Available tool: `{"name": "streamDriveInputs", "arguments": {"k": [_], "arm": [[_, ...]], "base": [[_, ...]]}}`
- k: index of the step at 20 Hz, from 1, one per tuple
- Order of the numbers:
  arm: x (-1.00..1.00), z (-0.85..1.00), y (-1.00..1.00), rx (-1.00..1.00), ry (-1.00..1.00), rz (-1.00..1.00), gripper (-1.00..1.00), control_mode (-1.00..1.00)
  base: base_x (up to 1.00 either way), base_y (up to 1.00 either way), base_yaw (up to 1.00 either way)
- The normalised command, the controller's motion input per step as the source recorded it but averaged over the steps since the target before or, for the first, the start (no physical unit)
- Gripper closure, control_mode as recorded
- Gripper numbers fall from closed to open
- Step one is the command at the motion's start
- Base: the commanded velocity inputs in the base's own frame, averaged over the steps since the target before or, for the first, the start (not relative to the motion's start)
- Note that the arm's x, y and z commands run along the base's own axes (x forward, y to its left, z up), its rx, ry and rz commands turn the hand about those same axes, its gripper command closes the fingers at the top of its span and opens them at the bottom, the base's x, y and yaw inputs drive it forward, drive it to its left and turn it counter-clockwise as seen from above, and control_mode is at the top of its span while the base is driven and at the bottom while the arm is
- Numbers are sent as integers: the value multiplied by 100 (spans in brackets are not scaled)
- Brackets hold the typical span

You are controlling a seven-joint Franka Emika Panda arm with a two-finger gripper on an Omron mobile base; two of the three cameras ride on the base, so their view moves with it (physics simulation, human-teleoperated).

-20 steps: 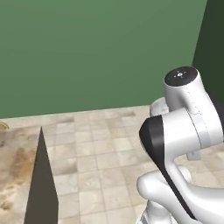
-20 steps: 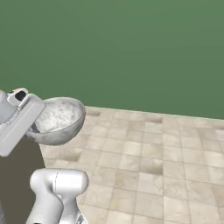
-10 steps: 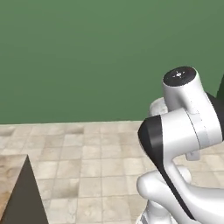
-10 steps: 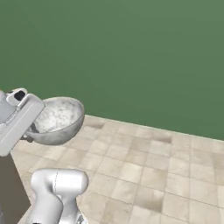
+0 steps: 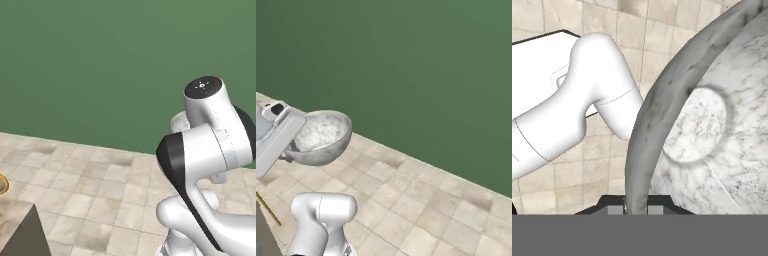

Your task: Move the bowls from the cabinet to the plates on the dining table.

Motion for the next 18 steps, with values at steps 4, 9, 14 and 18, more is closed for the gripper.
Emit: {"name": "streamDriveInputs", "arguments": {"k": [4,9,14,18], "arm": [[0,0,0,0,0,0,100,100],[0,0,0,0,0,0,100,100],[0,0,0,0,0,0,100,100],[0,0,0,0,0,0,100,100]], "base": [[100,-33,51],[100,-37,50],[100,-32,51],[100,-25,53]]}}
